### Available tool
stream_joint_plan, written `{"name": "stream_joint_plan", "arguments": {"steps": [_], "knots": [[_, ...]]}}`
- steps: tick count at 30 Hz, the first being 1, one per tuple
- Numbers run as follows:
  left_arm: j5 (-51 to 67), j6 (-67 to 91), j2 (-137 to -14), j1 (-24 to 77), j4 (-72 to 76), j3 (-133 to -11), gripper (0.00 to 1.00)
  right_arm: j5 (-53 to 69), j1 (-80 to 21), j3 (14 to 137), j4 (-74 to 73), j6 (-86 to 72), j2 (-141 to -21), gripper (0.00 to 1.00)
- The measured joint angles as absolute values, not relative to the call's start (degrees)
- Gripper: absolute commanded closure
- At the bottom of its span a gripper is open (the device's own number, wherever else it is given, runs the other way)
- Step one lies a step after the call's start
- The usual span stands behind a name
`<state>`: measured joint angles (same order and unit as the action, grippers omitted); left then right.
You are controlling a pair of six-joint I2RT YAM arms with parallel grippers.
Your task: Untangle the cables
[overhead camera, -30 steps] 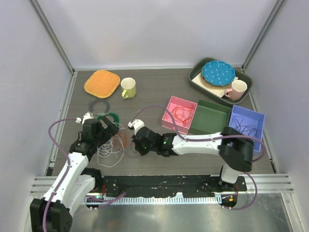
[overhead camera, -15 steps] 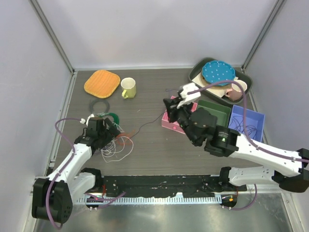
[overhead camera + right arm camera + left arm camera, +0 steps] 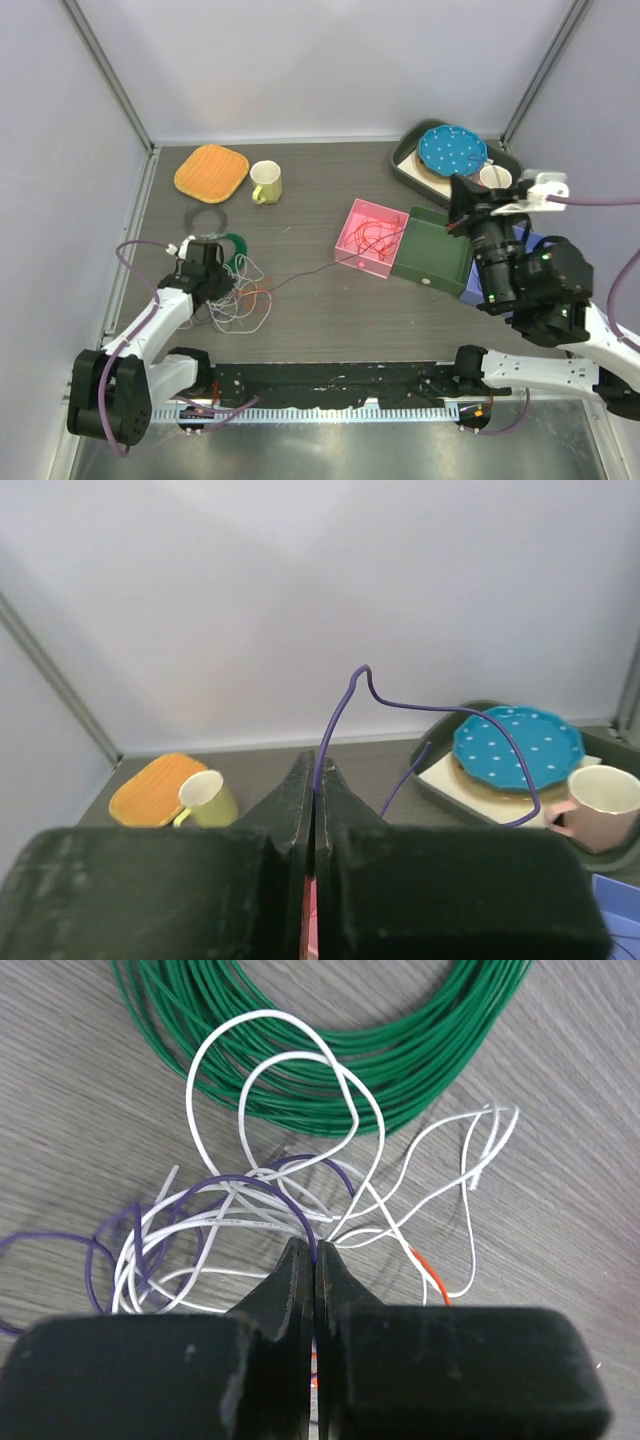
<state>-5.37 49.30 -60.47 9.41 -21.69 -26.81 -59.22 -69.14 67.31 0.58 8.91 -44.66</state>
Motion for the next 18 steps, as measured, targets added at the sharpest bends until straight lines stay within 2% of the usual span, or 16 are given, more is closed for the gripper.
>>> {"name": "stream_joint_plan", "arguments": {"steps": [10, 13, 14, 17, 18], "knots": [[-21.4, 52.8, -56.8, 9.4, -30.5, -31.1, 1.00, -72.5, -68.9, 70.2, 15.8, 27.5, -42.7, 0.99], [-24.4, 53.8, -56.8, 9.4, -32.4, -32.2, 1.00, -73.5, -68.9, 73.2, 15.6, 28.9, -44.6, 0.99], [-24.5, 53.8, -56.8, 9.4, -32.5, -32.3, 0.99, -73.5, -68.9, 74.7, 14.5, 28.6, -45.9, 0.99], [-24.2, 53.7, -57.1, 9.4, -33.0, -32.5, 0.87, -73.4, -68.8, 78.4, 12.2, 28.0, -51.4, 0.99], [-24.0, 53.4, -57.2, 9.4, -33.1, -32.6, 0.86, -73.2, -68.7, 78.8, 11.6, 27.6, -53.5, 0.99]]}}
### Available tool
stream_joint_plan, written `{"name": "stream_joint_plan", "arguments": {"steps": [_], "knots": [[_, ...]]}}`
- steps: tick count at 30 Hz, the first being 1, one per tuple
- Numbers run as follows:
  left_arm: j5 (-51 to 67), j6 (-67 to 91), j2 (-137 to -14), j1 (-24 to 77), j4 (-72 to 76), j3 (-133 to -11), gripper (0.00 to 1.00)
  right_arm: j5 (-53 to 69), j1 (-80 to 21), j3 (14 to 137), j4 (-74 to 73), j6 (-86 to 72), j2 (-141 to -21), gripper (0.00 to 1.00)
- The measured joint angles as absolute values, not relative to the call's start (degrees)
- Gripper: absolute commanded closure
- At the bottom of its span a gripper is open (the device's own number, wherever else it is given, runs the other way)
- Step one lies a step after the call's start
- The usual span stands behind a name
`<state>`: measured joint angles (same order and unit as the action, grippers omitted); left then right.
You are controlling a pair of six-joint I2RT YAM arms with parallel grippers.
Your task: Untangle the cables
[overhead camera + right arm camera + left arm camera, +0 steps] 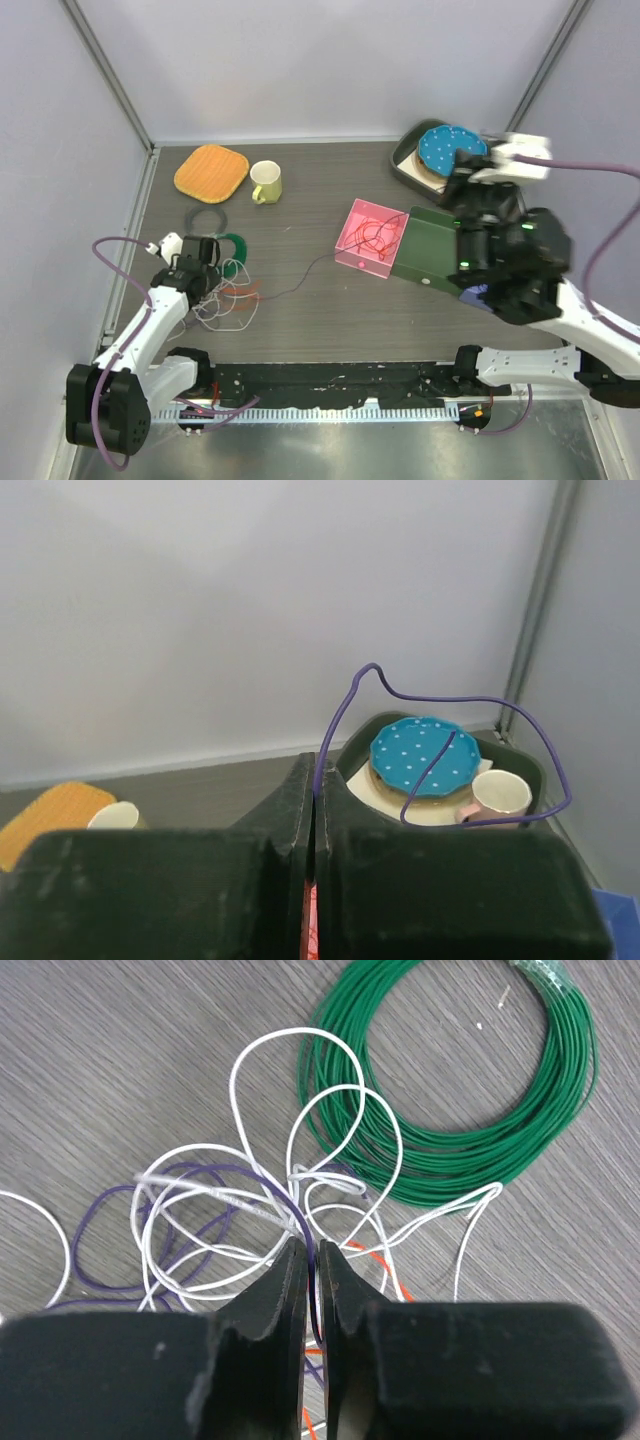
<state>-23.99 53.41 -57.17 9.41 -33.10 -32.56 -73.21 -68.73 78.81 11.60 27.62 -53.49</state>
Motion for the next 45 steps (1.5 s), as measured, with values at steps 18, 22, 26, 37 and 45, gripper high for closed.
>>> {"name": "stream_joint_plan", "arguments": {"steps": [18, 22, 26, 37, 45], "knots": [[-10.4, 50.5, -51.7, 9.4, -26.4, -29.3, 1.00, -28.0, -68.4, 59.4, -7.9, -8.4, -87.2, 0.99], [-10.6, 50.6, -49.8, 9.4, -26.5, -28.8, 1.00, -19.9, -68.4, 56.6, -6.9, -9.4, -94.3, 0.98], [-10.9, 50.6, -48.8, 9.4, -26.5, -28.7, 1.00, -11.1, -68.2, 55.6, -1.0, -6.3, -97.3, 0.88], [-10.9, 50.6, -49.7, 9.4, -26.5, -28.7, 1.00, 6.5, -68.1, 53.8, 14.6, 6.1, -104.6, 0.69], [-10.9, 50.6, -50.0, 9.4, -26.6, -28.7, 1.00, 6.8, -68.1, 54.2, 18.9, 7.7, -107.8, 0.65]]}}
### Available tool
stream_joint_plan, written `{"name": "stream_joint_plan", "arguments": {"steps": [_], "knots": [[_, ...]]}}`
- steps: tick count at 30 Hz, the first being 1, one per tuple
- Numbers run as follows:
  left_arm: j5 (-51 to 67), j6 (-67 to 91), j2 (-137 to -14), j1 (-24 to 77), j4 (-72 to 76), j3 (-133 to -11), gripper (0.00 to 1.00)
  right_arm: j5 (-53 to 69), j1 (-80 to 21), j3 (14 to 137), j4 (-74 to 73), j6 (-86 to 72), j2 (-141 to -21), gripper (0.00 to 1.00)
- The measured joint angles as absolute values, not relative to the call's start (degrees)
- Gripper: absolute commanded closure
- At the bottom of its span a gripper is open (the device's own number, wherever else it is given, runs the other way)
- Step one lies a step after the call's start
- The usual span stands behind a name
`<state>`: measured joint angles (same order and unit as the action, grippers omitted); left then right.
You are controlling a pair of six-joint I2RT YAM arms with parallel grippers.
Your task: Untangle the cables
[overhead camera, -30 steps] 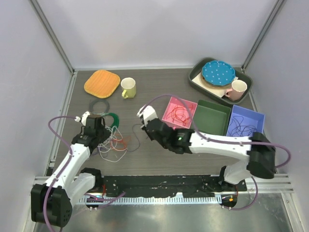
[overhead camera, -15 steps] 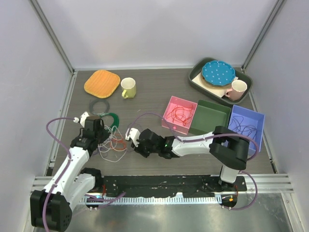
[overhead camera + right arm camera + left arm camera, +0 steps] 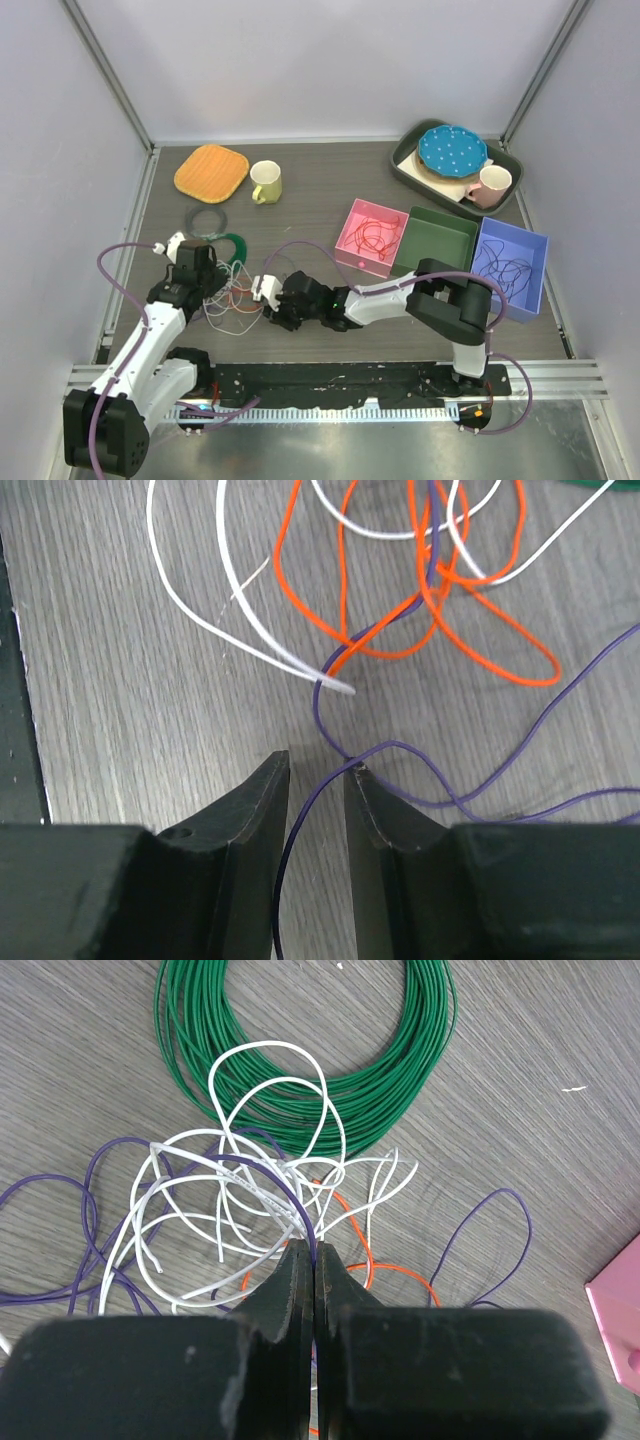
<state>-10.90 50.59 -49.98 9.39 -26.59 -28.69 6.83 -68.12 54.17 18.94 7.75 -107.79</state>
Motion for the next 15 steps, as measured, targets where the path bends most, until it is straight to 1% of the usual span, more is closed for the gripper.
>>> {"name": "stream_joint_plan", "arguments": {"steps": [4, 11, 13, 14, 15], "knots": [[-10.9, 50.6, -50.0, 9.4, -26.6, -28.7, 1.00, 6.3, -68.1, 54.5, 21.5, 8.1, -108.4, 0.62], [-10.9, 50.6, -50.0, 9.4, -26.7, -28.7, 1.00, 5.8, -68.1, 58.1, 22.7, 9.2, -112.3, 0.63], [-10.9, 50.6, -50.0, 9.4, -26.8, -28.7, 1.00, 5.4, -68.1, 58.6, 22.6, 9.8, -113.0, 0.76], [-10.9, 50.6, -50.0, 9.4, -26.8, -28.7, 1.00, 5.3, -68.1, 58.8, 22.8, 10.2, -113.3, 0.85], [-10.9, 50.6, -50.0, 9.4, -26.9, -28.7, 1.00, 5.2, -68.1, 59.2, 22.7, 10.5, -113.5, 0.99]]}}
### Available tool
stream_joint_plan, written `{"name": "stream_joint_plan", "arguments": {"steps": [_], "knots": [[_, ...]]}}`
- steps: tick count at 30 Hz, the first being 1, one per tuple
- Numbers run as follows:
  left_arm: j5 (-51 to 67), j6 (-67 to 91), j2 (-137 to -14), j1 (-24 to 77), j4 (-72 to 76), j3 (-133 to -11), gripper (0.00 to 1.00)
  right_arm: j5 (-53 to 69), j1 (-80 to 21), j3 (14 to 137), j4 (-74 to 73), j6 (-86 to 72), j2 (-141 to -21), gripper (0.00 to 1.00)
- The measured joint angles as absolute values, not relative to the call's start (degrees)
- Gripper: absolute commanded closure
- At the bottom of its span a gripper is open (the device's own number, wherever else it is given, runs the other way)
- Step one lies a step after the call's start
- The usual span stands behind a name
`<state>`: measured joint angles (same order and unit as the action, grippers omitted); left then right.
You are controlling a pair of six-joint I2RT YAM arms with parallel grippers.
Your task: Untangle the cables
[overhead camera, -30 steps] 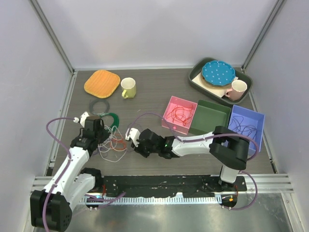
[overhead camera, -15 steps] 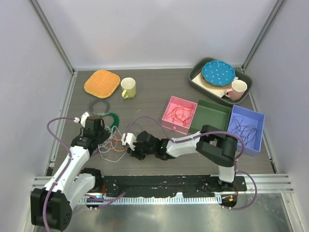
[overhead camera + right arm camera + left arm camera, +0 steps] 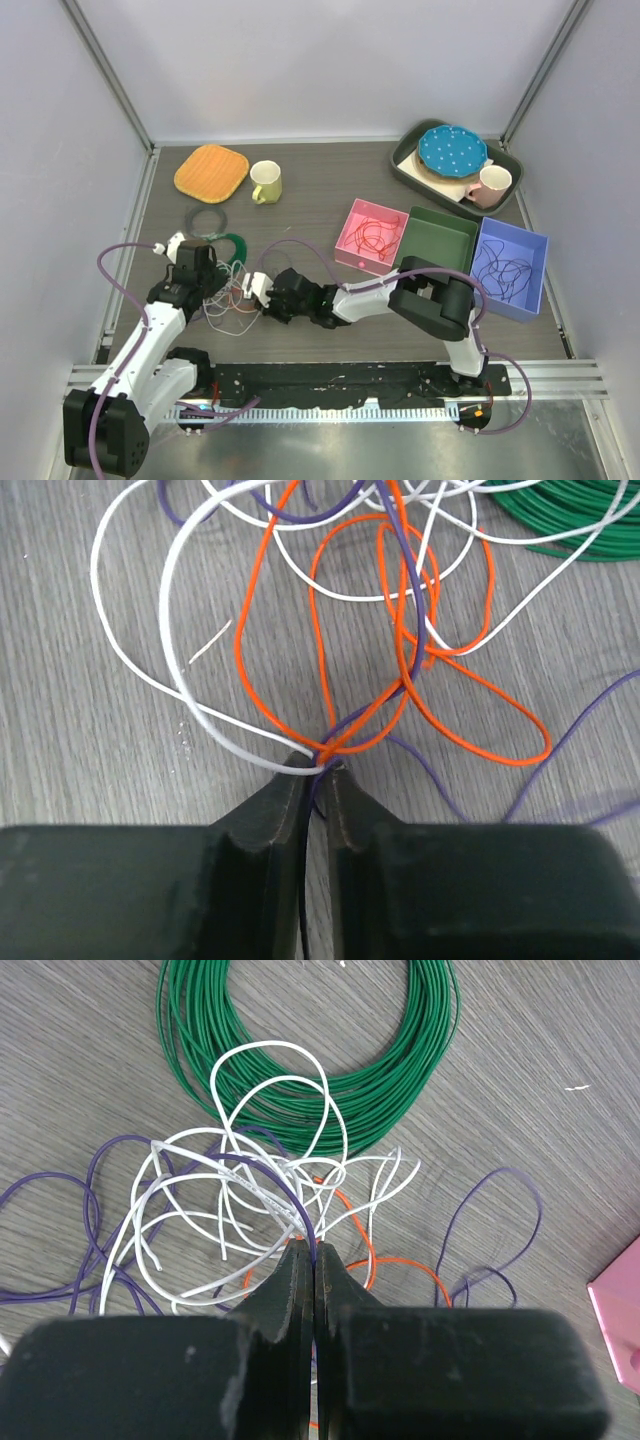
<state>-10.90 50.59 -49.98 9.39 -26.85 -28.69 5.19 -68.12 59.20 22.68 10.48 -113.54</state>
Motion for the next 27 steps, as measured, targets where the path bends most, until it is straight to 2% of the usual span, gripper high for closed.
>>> {"name": "stream_joint_plan", "arguments": {"steps": [5, 9, 16, 22, 27], "knots": [[-11.6, 50.6, -50.0, 9.4, -27.1, -28.7, 1.00, 4.2, -68.1, 59.5, 22.3, 10.6, -113.6, 0.99], [-13.2, 50.8, -50.0, 9.4, -28.4, -28.7, 1.00, 0.0, -69.1, 55.2, 21.3, 9.8, -109.9, 0.99], [-16.2, 51.0, -50.0, 9.4, -29.6, -28.7, 1.00, -15.8, -70.0, 42.9, 15.8, 2.2, -97.1, 0.99], [-18.0, 51.2, -52.1, 9.4, -29.8, -28.7, 1.00, -29.4, -69.5, 40.2, 8.1, -7.0, -86.3, 0.99], [-18.7, 51.8, -53.2, 9.4, -30.0, -28.7, 1.00, -38.2, -66.5, 38.3, 3.4, -14.4, -71.8, 0.99]]}}
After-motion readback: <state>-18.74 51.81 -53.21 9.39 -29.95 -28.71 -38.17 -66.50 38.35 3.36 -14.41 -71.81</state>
